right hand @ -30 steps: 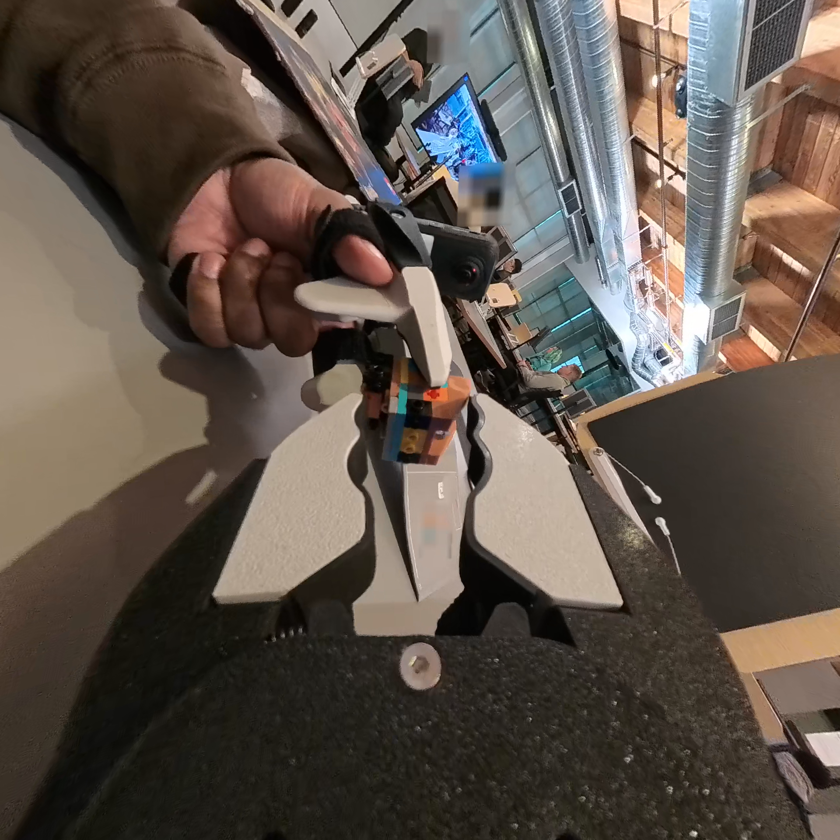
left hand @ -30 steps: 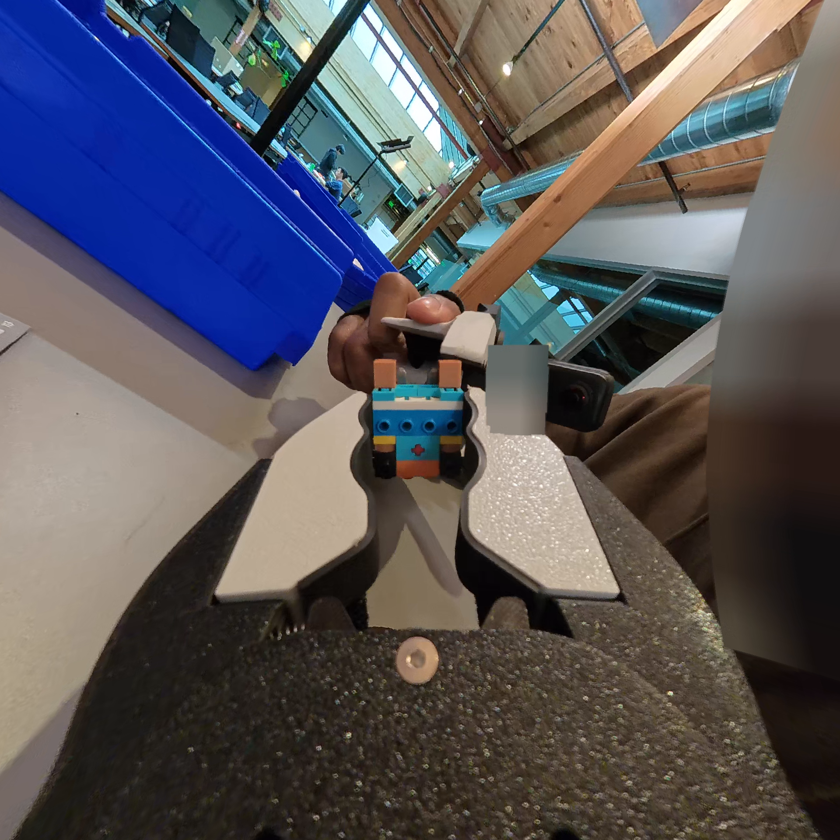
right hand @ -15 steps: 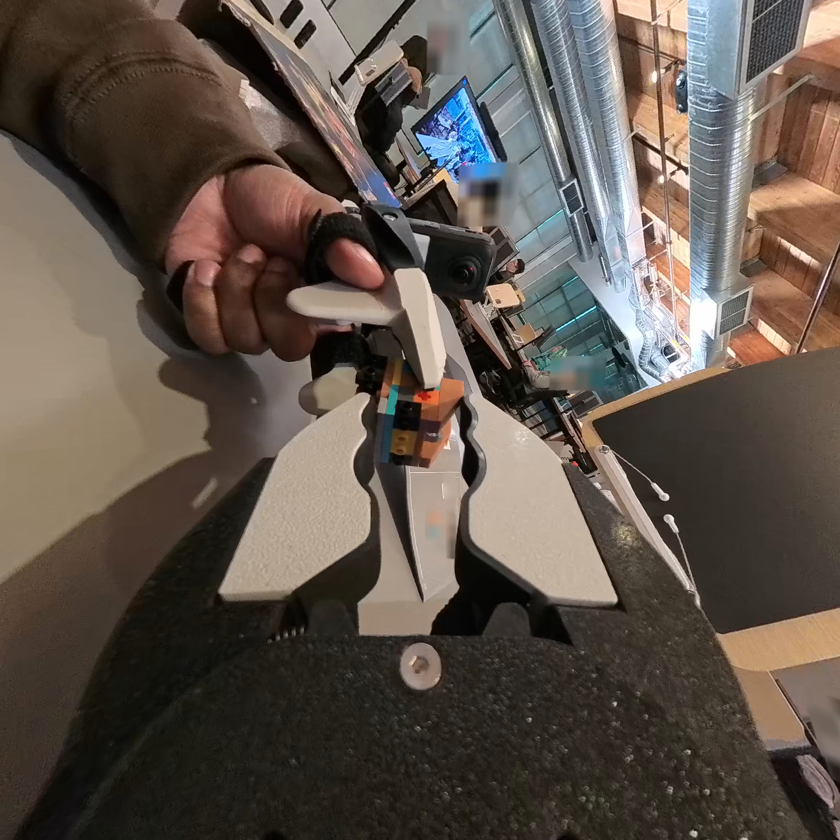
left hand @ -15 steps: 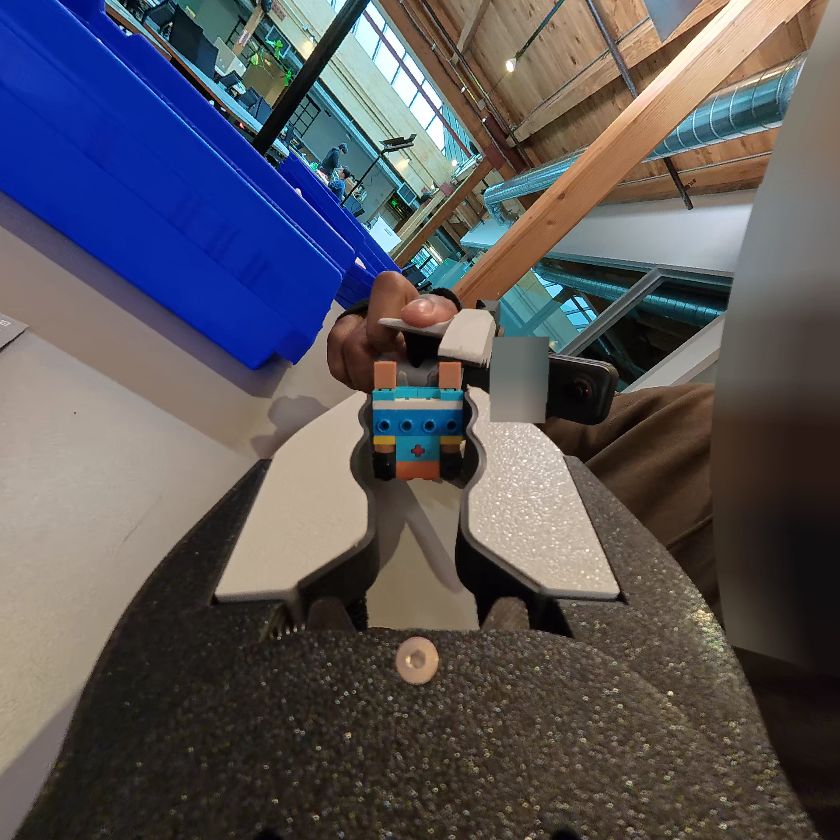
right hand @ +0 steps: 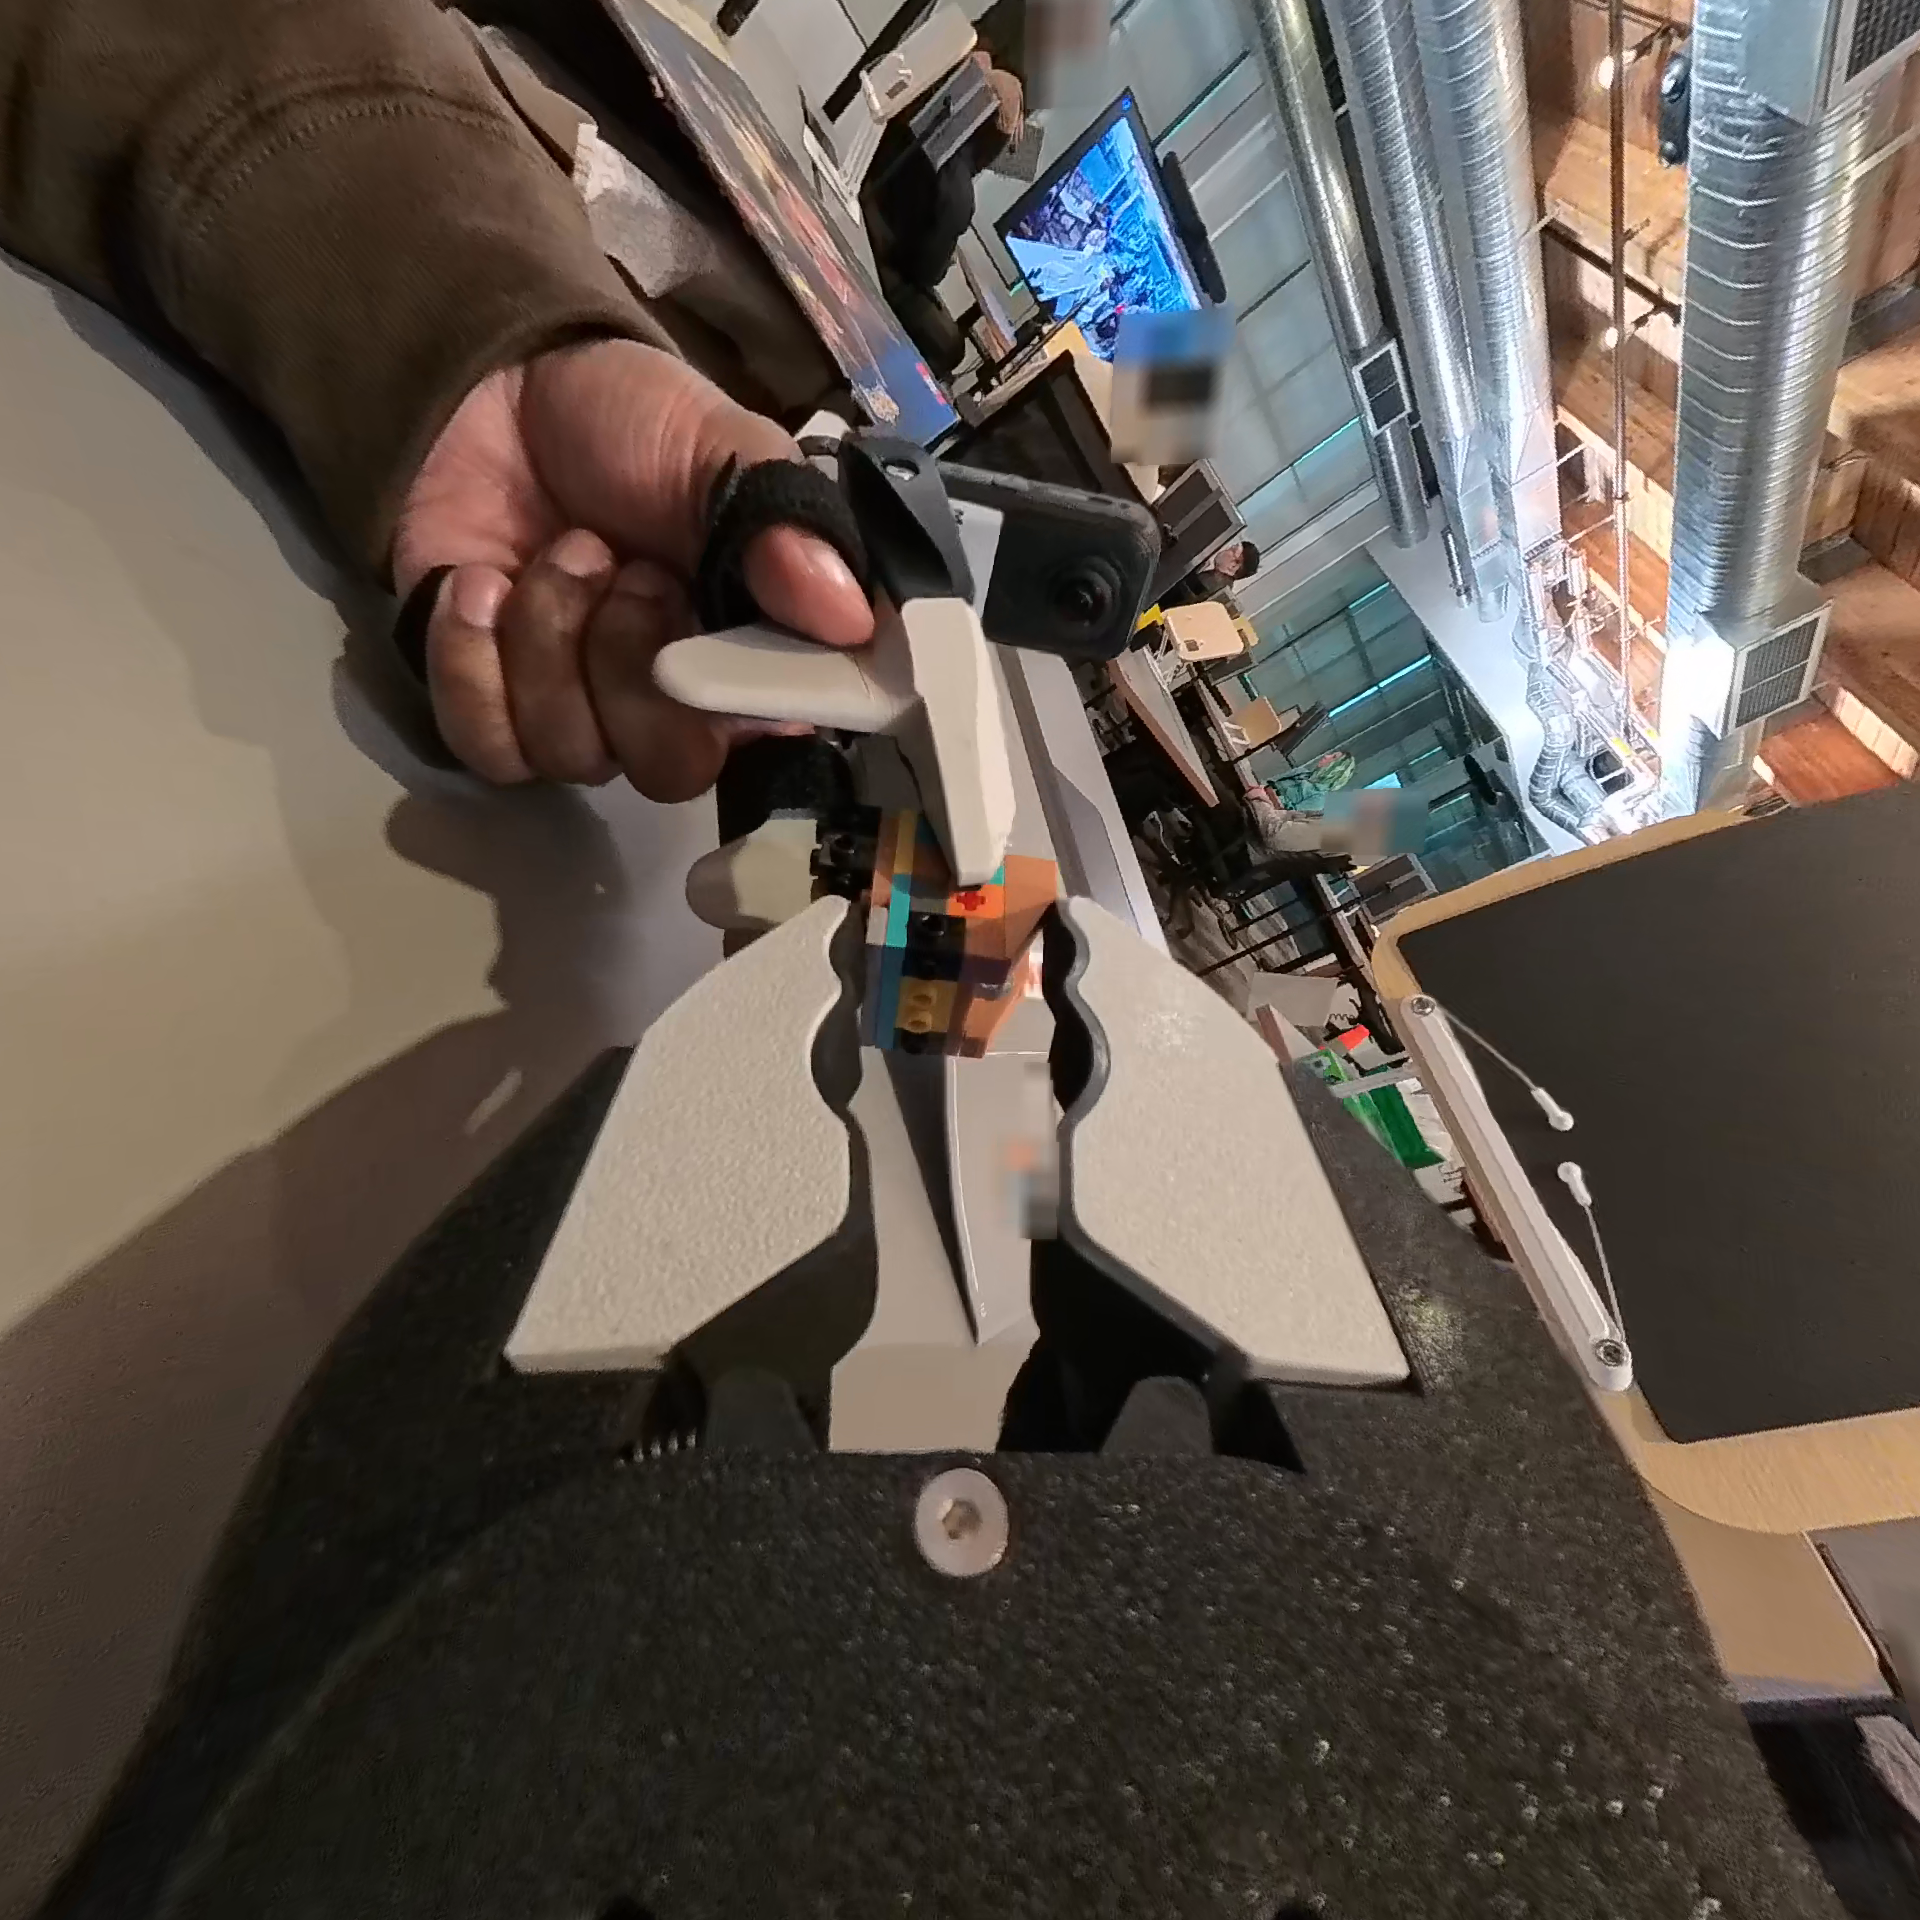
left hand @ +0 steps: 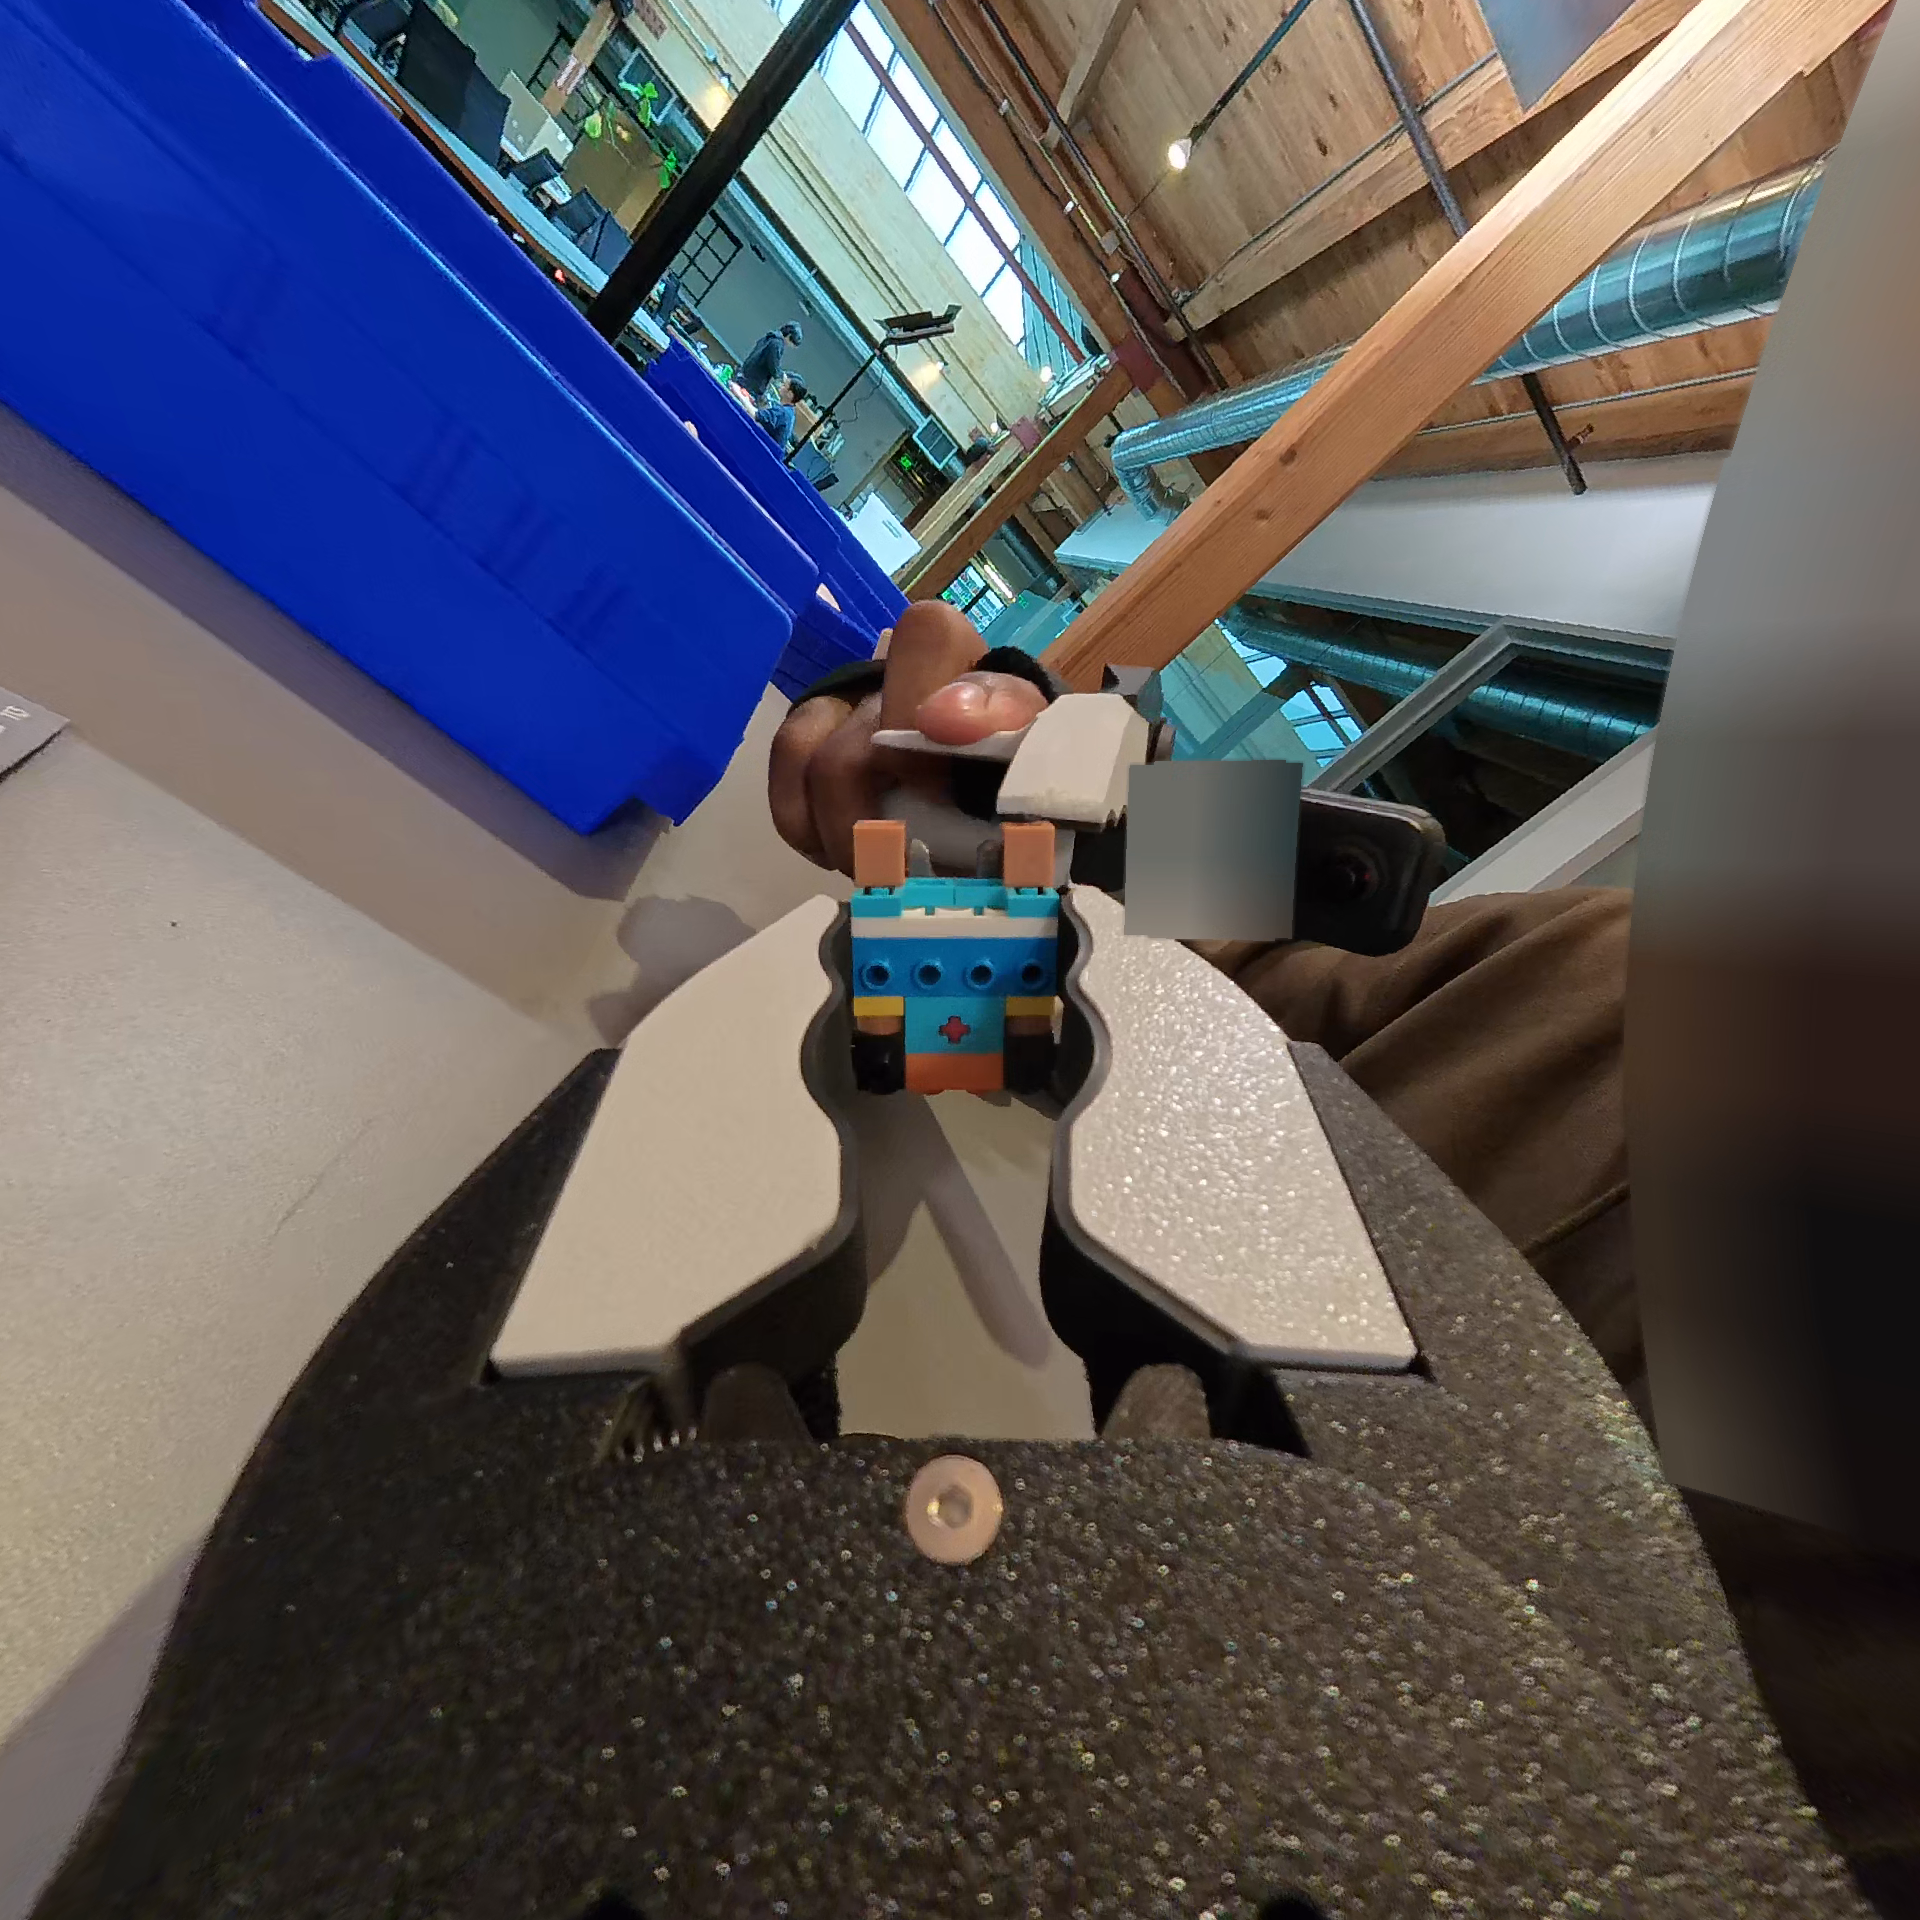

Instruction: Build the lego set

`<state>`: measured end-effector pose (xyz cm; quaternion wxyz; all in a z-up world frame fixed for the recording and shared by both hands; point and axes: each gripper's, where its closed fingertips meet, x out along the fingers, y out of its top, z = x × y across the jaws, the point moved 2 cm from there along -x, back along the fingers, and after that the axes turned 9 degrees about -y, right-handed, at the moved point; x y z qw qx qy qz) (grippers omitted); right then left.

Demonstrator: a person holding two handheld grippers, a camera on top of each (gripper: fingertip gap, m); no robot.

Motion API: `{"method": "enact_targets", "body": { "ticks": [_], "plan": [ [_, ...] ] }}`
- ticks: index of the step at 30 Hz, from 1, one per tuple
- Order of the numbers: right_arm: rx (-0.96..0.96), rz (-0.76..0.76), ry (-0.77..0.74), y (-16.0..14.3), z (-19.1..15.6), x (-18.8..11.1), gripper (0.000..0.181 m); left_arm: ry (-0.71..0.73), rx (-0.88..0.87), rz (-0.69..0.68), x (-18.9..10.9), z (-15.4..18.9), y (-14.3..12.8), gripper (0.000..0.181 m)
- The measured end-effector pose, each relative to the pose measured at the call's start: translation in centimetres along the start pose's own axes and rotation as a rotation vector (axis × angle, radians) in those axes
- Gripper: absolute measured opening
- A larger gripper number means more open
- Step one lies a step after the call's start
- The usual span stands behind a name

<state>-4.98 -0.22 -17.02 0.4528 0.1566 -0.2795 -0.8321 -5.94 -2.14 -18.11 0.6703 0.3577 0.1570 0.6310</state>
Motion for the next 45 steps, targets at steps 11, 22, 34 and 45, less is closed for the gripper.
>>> {"method": "enact_targets", "body": {
  "ticks": [11, 22, 34, 45],
  "plan": [
    [-0.006, 0.003, -0.018, -0.14, 0.02, 0.12, 0.032, 0.004, -0.001, -0.007, -0.1, -0.15, 0.07, 0.036],
    [-0.047, 0.03, -0.093, 0.11, 0.16, 0.11, 0.036, 0.017, 0.047, -0.028, -0.11, -0.01, -0.02, 0.036],
    [-0.054, 0.041, -0.104, 0.24, 0.09, 0.12, 0.03, -0.016, 0.036, -0.022, -0.07, 0.38, 0.01, 0.036],
    [-0.024, 0.016, -0.089, 0.1, 0.18, 0.28, 0.029, -0.007, 0.037, -0.006, -0.14, 0.28, 0.1, 0.036]
  ]
}}
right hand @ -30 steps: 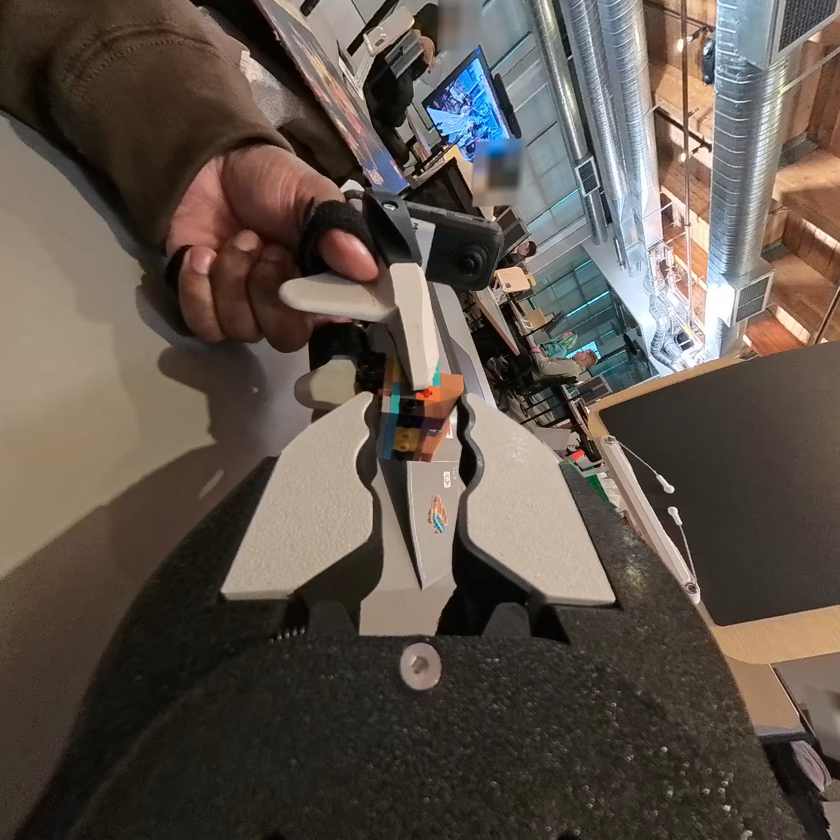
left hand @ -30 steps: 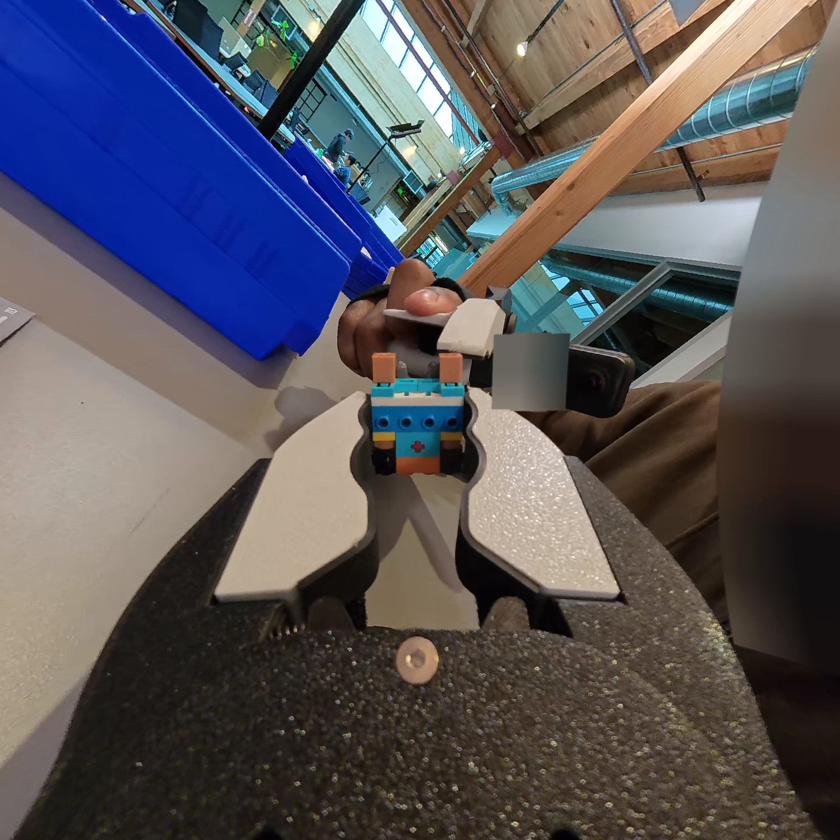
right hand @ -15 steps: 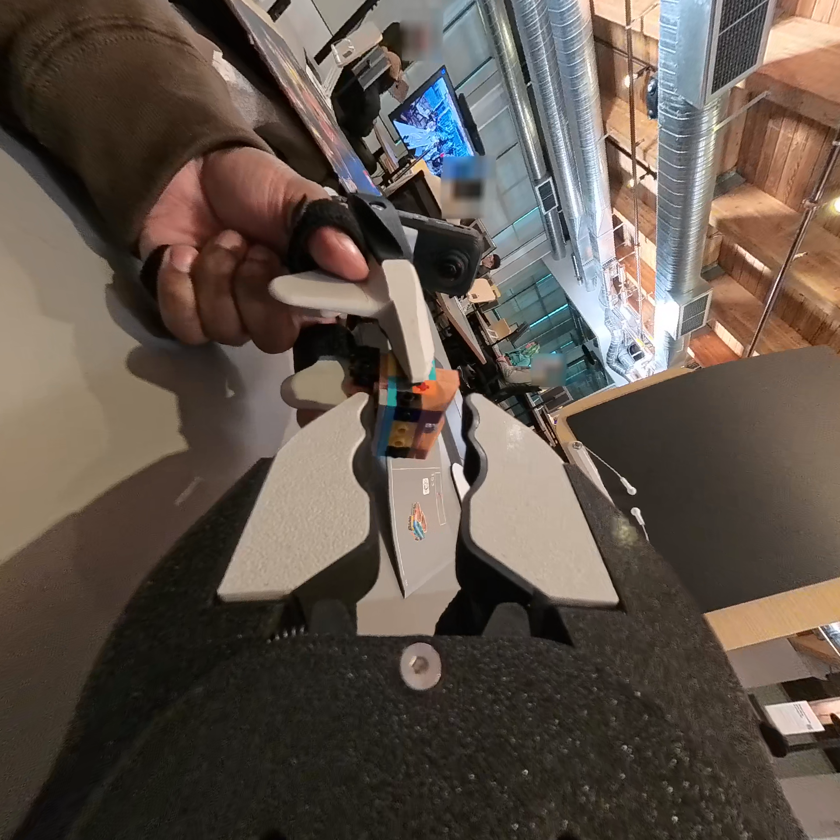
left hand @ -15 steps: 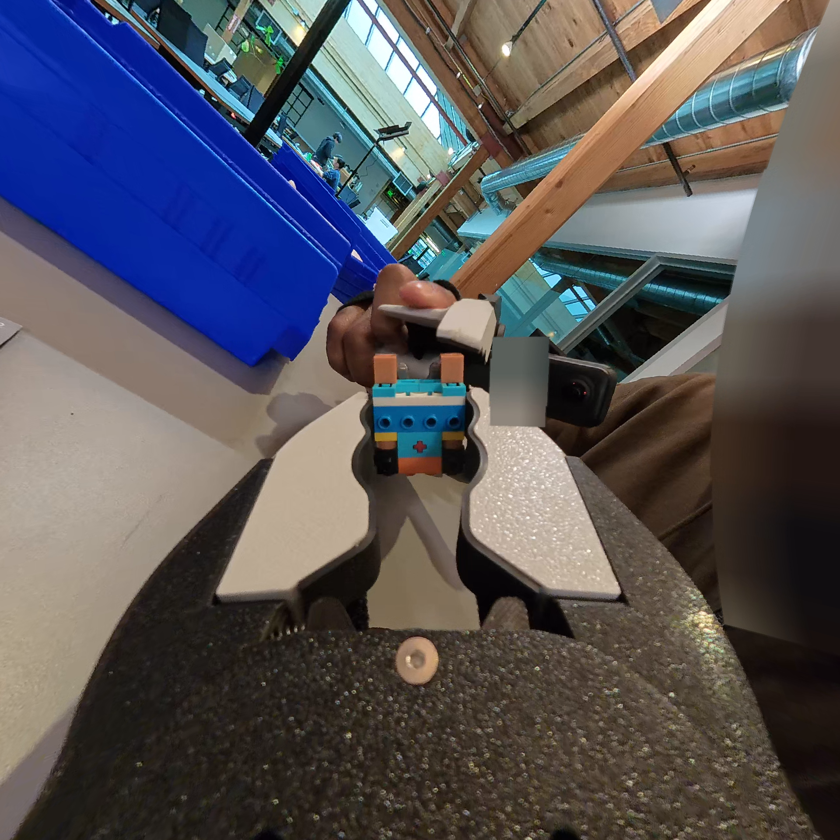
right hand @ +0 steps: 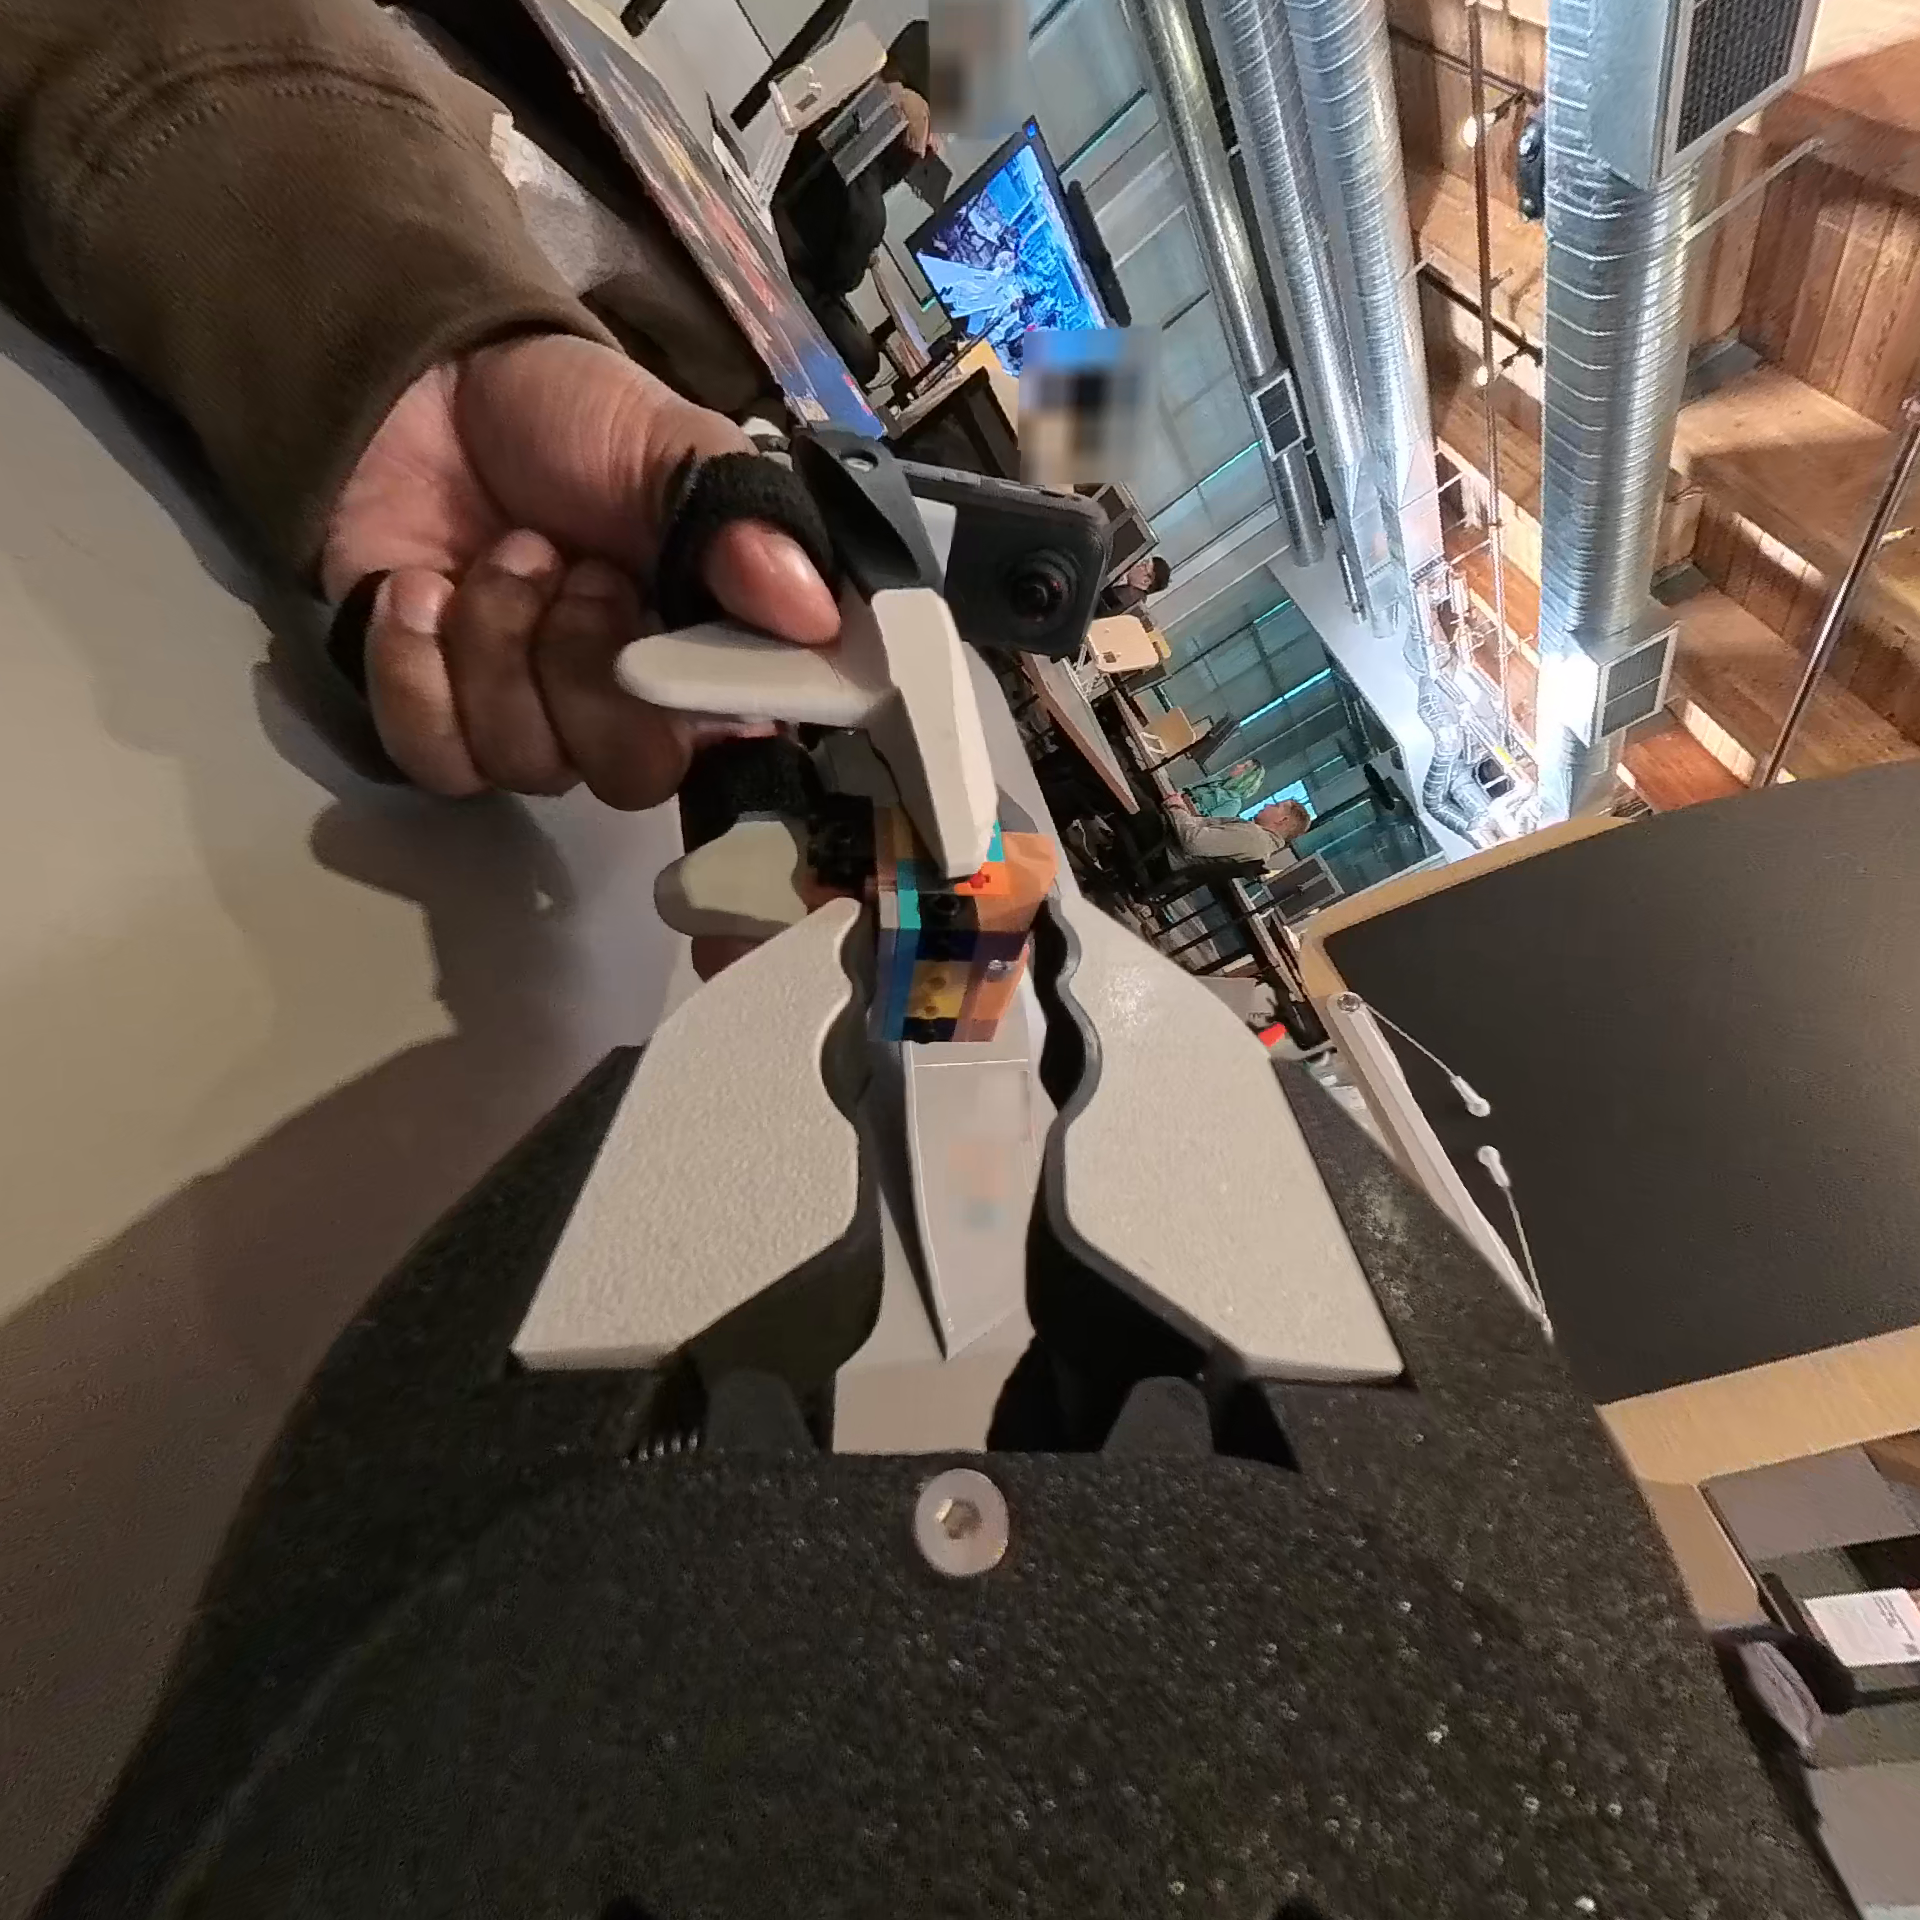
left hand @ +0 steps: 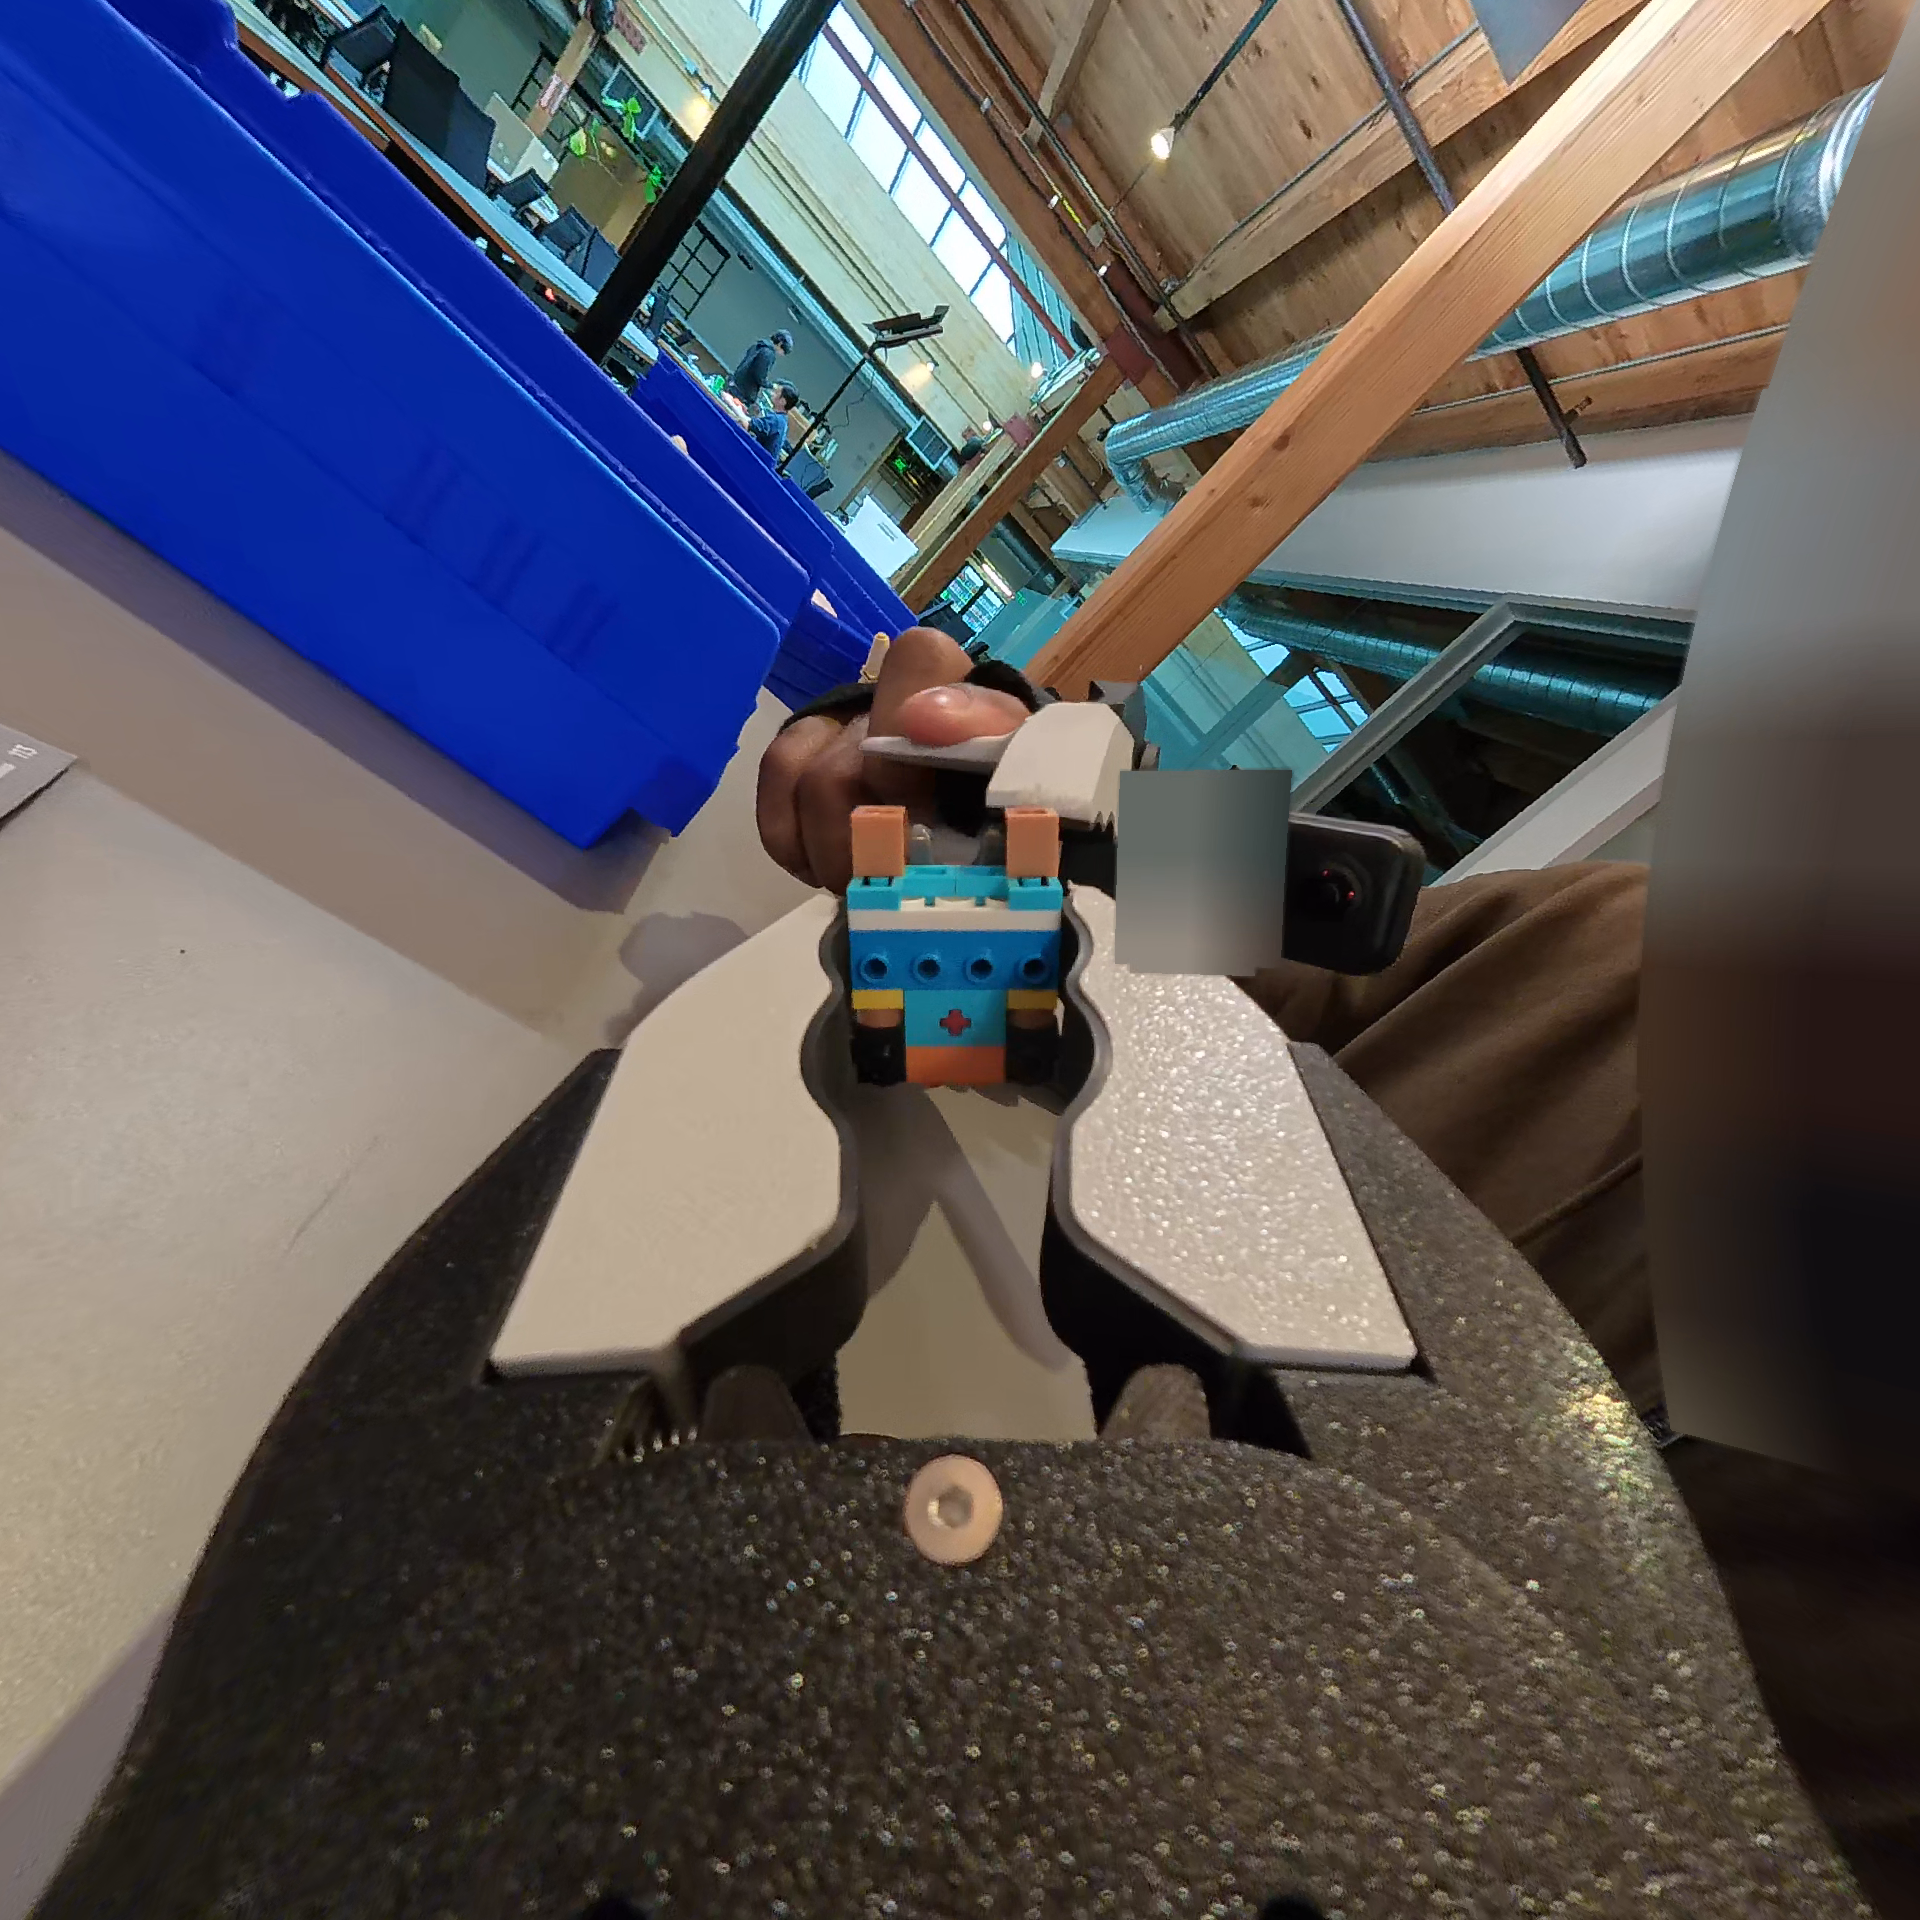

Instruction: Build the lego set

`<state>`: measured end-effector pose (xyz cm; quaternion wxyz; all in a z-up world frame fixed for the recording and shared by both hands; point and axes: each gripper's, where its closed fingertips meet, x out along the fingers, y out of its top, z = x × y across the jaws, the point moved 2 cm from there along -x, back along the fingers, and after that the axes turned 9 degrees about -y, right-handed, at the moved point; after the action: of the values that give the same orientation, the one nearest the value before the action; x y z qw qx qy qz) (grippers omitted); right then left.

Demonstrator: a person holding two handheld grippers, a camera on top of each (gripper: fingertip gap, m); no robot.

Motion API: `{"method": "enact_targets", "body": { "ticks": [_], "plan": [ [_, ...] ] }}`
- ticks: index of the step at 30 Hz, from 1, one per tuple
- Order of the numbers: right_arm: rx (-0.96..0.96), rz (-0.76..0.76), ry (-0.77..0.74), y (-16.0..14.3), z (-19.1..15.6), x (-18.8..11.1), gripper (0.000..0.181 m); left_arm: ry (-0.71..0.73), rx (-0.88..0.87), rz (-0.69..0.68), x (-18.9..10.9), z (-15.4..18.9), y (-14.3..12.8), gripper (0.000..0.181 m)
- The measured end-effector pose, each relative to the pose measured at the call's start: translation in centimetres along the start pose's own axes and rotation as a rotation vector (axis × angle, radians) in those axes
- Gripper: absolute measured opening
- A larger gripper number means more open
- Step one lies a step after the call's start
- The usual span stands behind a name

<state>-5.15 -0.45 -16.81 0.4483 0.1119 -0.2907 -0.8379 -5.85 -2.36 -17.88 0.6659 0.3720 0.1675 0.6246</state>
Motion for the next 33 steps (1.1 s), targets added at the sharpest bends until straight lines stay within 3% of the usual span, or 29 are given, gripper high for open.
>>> {"method": "enact_targets", "body": {
  "ticks": [5, 9, 14, 19, 33],
  "plan": [
    [-0.018, 0.026, -0.071, 0.3, 0.3, -0.1, 0.029, -0.025, 0.038, 0.014, -0.1, 0.3, 0.3, 0.037],
    [0.015, 0.039, -0.104, 0.6, 1.2, -0.3, 0.042, -0.136, 0.081, 0.032, -0.3, 1.8, 0.7, 0.036],
    [-0.032, 0.041, -0.091, 0.9, 0.7, -0.4, 0.042, -0.222, 0.134, -0.014, 0.3, 3.3, 0.0, 0.036],
    [-0.094, 0.042, -0.1, 1.0, 0.1, -0.3, 0.03, -0.232, 0.14, -0.045, 0.7, 3.5, -0.5, 0.036],
    [-0.147, 0.007, -0.092, 0.6, 0.1, -0.2, 0.028, -0.206, 0.142, -0.049, 0.7, 3.2, -0.5, 0.036]
  ]
}}
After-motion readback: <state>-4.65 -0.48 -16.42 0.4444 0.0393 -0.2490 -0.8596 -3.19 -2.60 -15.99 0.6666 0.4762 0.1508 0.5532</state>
